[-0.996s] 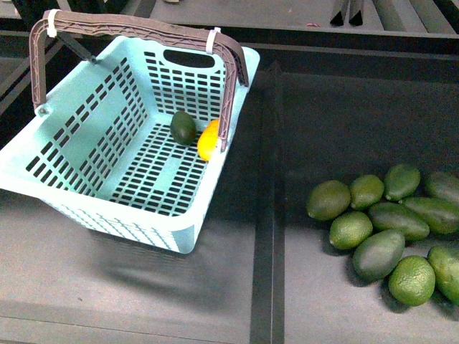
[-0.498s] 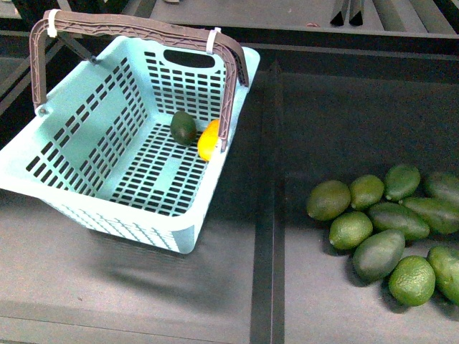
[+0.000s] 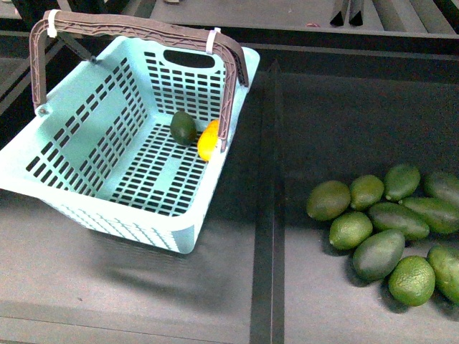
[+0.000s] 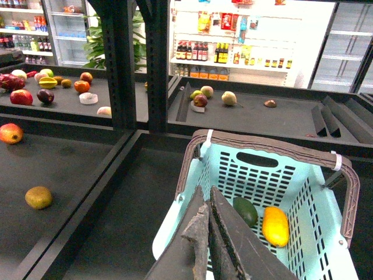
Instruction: Pick mango and avocado into basket
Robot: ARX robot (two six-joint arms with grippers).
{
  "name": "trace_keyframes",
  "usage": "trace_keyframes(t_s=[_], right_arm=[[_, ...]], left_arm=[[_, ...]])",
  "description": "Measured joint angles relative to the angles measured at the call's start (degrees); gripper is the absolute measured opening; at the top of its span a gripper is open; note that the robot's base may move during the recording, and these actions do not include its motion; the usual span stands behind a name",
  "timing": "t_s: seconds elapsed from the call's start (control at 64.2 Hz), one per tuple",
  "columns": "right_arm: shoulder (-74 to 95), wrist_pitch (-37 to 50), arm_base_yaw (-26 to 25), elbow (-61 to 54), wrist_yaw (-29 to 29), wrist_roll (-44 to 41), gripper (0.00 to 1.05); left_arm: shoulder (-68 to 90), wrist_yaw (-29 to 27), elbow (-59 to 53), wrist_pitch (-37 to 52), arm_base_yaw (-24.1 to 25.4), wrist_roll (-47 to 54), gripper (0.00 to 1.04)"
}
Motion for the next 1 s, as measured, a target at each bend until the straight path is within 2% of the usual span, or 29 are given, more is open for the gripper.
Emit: trace_keyframes(t_s=[0.654,0.996], right_arm=[[0.0,0.0,0.0,0.0,0.0,0.0,0.96],[0.0,0.0,0.0,0.0,0.0,0.0,0.96]], left_arm=[[0.0,0.0,0.0,-0.1,0.0,0.0,0.03],[0.0,0.0,0.0,-0.1,0.0,0.0,0.84]])
